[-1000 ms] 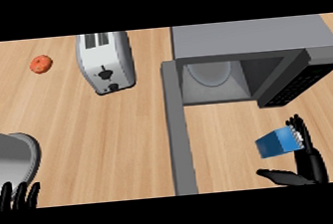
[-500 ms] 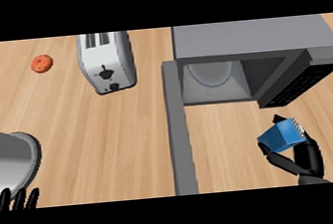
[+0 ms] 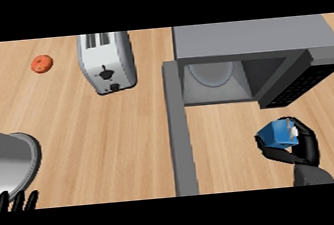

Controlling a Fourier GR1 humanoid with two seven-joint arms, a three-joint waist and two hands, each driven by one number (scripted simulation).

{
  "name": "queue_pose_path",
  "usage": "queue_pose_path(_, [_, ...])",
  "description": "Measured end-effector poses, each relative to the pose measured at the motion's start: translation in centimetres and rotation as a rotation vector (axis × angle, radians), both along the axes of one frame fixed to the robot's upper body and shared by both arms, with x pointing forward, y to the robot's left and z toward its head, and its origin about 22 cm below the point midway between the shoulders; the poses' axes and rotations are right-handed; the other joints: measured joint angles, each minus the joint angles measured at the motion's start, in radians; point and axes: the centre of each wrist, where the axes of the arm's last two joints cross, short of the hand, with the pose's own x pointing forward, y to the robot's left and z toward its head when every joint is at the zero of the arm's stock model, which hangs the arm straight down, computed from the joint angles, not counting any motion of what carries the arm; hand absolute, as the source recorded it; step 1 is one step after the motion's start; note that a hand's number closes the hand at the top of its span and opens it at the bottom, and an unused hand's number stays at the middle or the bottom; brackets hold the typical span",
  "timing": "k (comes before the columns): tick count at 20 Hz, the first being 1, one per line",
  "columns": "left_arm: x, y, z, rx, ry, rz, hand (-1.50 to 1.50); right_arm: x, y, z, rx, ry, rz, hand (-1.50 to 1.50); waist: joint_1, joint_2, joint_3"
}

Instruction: Pick up the milk, place it into the microwave and close the microwave

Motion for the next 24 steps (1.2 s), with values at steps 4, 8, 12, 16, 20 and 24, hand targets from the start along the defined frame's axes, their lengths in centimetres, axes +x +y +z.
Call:
queue_pose_path(4, [0.0,-0.3,0.0,-0.004,0.002,0.001,-1.50,1.2,1.4,0.3,0.034,-0.035,0.014,1.50,0.000,0.000,0.000])
queue_pose_path(8, [-0.1,0.3,-0.4,-0.005,0.003,-0.016,-1.50,3.7,3.5,0.8,0.056,-0.016,0.030,1.50,0.009,0.003,0.001])
queue_pose_path(12, [-0.2,0.3,-0.1,-0.015,0.001,-0.020,-1.50,5.2,5.3,1.2,0.056,0.004,0.046,1.50,0.007,0.002,0.001])
queue_pose_path(16, [-0.5,0.5,-0.6,-0.014,0.000,-0.011,-1.50,5.3,6.6,1.4,0.051,-0.012,0.049,1.50,-0.001,-0.001,0.000])
queue_pose_path(20, [-0.6,0.5,-0.1,-0.015,-0.004,-0.006,-1.50,4.4,6.8,1.8,0.031,-0.047,0.053,1.50,-0.010,-0.004,-0.001])
queue_pose_path(24, [-0.5,0.6,-0.3,-0.013,0.001,-0.019,-1.50,3.4,6.9,3.2,0.016,-0.071,0.055,1.50,-0.017,-0.006,-0.001])
